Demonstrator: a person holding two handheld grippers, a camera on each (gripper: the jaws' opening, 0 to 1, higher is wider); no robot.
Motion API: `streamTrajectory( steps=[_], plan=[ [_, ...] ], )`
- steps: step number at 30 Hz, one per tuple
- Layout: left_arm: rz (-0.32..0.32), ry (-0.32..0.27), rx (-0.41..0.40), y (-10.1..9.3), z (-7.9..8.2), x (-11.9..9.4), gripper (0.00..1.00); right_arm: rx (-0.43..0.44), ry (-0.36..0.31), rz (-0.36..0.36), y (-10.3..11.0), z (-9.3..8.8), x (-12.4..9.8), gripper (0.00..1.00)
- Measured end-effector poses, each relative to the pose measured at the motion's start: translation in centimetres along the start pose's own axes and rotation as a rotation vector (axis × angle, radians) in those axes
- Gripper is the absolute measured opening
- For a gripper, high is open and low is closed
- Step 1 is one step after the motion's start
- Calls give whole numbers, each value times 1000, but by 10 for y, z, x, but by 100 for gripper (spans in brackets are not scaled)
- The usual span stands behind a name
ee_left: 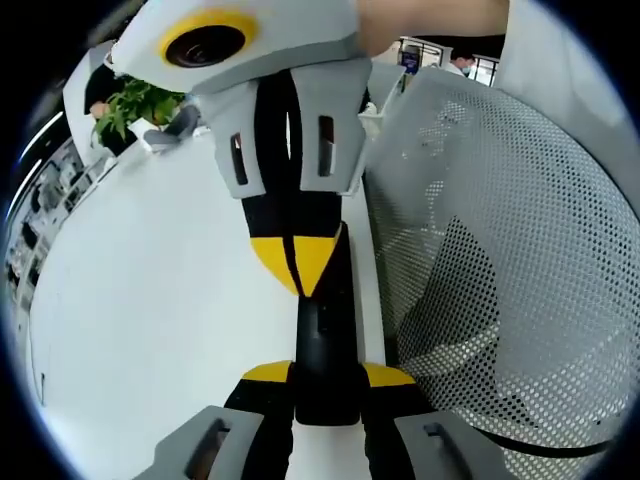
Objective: Press the specified remote control buttons in sequence, fully releasing each button before pressing the next.
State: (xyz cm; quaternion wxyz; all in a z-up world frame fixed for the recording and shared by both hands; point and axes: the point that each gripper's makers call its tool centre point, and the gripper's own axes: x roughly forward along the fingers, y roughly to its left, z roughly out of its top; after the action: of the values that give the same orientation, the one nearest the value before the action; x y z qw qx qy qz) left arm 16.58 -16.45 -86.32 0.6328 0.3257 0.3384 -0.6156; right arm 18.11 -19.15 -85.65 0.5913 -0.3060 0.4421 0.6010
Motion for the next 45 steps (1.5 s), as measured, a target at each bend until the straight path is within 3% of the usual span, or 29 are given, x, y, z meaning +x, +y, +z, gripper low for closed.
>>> streamTrajectory(
  steps=[12, 16, 22, 26, 35, 45],
  plan=[
    [5, -8, -8, 0, 0, 0, 24, -14, 52, -15, 0, -1, 2, 0],
    [7, -13, -13, 0, 0, 0, 24, -7, 1, -51, 1, -1, 1, 0],
    [9, -17, -17, 0, 0, 0, 24, -51, -78, -165, 2, 0, -2, 0],
    [5, -17, -13, 0, 0, 0, 24, -47, -132, -134, 16, 9, -1, 0],
    [3, -14, -9, -1, 0, 0, 24, -92, -122, -154, 18, 8, 1, 0],
    [6, -15, -13, -1, 1, 0, 24, -236, -75, -202, 18, 9, 3, 0]
  ],
)
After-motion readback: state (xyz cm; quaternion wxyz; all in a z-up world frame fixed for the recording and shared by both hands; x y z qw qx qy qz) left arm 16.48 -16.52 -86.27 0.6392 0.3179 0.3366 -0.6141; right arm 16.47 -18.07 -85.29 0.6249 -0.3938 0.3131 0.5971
